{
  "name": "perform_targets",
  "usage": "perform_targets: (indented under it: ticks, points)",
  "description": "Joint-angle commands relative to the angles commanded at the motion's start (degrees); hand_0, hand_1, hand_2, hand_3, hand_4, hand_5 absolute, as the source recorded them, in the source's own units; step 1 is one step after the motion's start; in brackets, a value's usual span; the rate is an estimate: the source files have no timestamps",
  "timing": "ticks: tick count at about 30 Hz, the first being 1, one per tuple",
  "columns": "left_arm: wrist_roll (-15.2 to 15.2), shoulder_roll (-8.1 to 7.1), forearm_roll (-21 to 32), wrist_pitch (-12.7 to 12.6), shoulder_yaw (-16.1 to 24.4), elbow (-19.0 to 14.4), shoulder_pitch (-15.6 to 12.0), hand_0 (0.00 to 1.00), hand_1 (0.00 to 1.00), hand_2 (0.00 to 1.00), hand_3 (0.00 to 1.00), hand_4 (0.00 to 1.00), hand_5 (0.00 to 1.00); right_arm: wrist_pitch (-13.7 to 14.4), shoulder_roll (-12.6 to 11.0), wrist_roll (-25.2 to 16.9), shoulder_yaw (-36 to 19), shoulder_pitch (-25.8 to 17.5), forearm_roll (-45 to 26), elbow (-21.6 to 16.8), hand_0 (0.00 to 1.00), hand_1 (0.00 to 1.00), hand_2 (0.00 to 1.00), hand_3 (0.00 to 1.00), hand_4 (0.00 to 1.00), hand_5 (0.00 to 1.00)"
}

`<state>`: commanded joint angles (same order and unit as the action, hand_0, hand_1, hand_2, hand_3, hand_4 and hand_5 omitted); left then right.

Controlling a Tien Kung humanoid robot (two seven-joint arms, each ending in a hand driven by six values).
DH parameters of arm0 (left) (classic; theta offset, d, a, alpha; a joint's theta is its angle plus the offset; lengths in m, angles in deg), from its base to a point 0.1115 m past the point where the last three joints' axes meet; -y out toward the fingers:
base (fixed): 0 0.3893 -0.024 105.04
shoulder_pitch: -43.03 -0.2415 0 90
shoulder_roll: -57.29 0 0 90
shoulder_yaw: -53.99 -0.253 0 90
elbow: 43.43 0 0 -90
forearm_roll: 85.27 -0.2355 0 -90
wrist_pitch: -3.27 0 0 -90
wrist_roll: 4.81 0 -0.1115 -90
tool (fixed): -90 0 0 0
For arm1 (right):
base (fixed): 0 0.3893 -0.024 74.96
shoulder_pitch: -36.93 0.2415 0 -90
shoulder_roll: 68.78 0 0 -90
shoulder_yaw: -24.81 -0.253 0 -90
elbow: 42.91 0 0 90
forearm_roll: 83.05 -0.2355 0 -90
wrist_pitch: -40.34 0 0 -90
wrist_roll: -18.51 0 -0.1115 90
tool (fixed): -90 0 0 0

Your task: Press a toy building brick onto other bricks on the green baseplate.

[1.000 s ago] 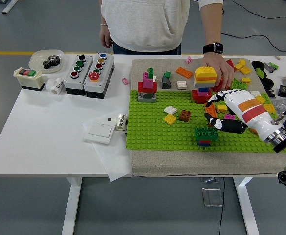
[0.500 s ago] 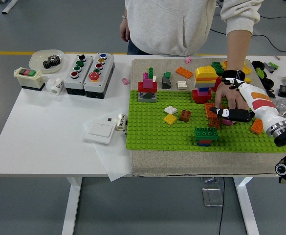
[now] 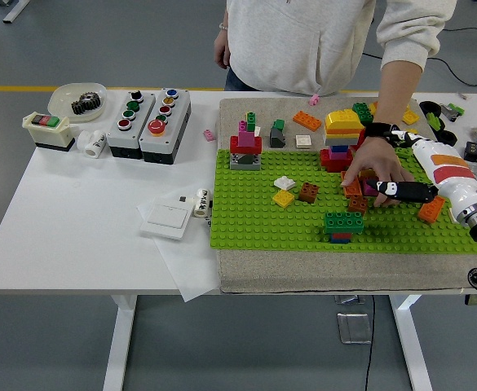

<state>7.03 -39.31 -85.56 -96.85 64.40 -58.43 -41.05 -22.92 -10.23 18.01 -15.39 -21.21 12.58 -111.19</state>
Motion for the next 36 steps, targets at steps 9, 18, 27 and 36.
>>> perform_targets:
  ticks: [9, 18, 27, 36]
  points:
    - [-0.13, -0.23, 0.0, 0.11, -0.22, 0.02, -0.13, 0.49, 0.601, 0.757, 0.787, 0.833, 0.829, 1.38, 0.19, -1.57, -1.4, 1.11, -0.97, 3.68, 0.712, 0.724, 0.773, 0.889, 0.921, 0.47]
    - [-0.11, -0.33, -0.19, 0.05, -0.21, 0.04, -0.13, 0.489, 0.6, 0.756, 0.788, 0.833, 0.83, 2.24, 0.05, -2.77, -3.63, 1.09, 0.21, 5.17, 0.707, 0.713, 0.771, 0.894, 0.927, 0.439]
    - [-0.35, -0.36, 0.27, 0.01, -0.6, 0.0, 0.15, 0.489, 0.6, 0.756, 0.787, 0.832, 0.829, 0.19, -0.62, -2.23, -7.63, 0.07, 3.29, 7.2, 0.708, 0.715, 0.773, 0.89, 0.932, 0.43]
    - [-0.44, -0.29, 0.66, -0.06, -0.73, -0.04, 0.09, 0.489, 0.6, 0.755, 0.787, 0.833, 0.829, -0.5, -0.89, -1.82, -8.29, -0.1, 3.9, 7.32, 0.709, 0.713, 0.773, 0.876, 0.94, 0.417]
